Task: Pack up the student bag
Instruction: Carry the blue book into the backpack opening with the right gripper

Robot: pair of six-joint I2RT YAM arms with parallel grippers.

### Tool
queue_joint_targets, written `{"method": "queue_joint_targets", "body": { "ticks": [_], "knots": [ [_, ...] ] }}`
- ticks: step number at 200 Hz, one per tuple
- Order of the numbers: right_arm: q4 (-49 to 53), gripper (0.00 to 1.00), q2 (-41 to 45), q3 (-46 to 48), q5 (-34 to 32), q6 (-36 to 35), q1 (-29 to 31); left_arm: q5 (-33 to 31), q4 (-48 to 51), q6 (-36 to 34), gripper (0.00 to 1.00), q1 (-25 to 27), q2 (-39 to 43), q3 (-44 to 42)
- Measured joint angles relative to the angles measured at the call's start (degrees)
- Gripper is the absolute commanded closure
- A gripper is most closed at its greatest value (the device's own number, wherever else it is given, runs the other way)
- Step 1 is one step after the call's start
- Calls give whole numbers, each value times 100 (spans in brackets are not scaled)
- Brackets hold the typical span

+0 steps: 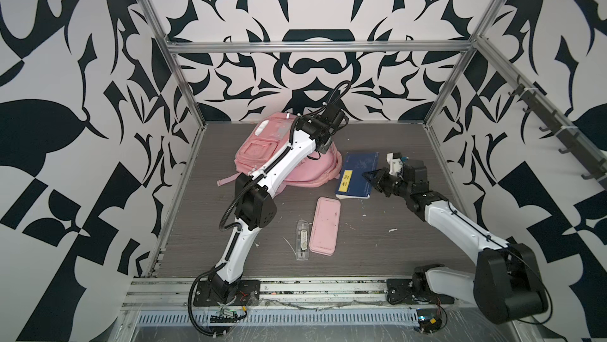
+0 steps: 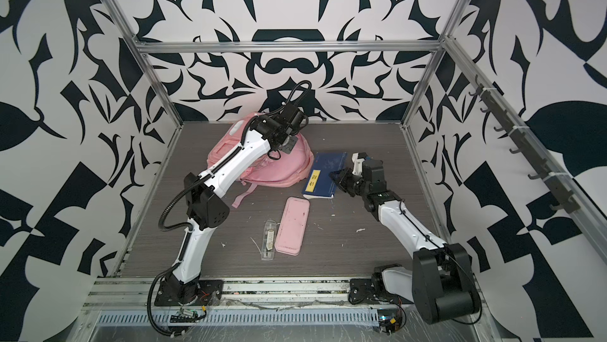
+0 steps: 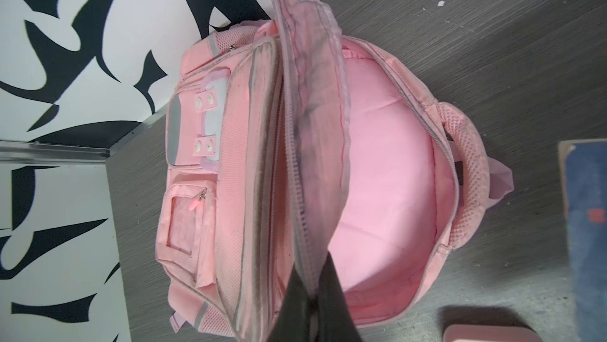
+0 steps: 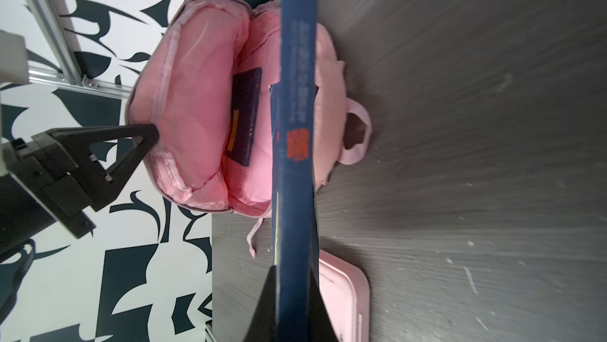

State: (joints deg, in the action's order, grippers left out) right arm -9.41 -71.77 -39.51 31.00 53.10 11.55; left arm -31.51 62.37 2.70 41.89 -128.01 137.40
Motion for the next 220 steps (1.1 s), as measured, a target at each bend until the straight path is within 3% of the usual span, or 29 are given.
{"method": "queue_joint_targets", "body": {
  "ticks": [41, 94, 149, 220],
  "knots": [
    [-662, 100, -922, -831, -68, 201, 492, -44, 4, -85, 100, 0, 24, -2],
    [-1340, 100, -2706, -1996, -177, 533, 831, -59, 9, -129, 100, -11, 195, -4],
    [-2288, 100, -4653, -3392, -35, 1449, 1134, 13, 90, -127, 100, -15, 282, 20],
    [-2697, 100, -5967, -4870, -66, 2238, 1561, 181, 225, -94, 100, -33, 433, 20]
  ]
}}
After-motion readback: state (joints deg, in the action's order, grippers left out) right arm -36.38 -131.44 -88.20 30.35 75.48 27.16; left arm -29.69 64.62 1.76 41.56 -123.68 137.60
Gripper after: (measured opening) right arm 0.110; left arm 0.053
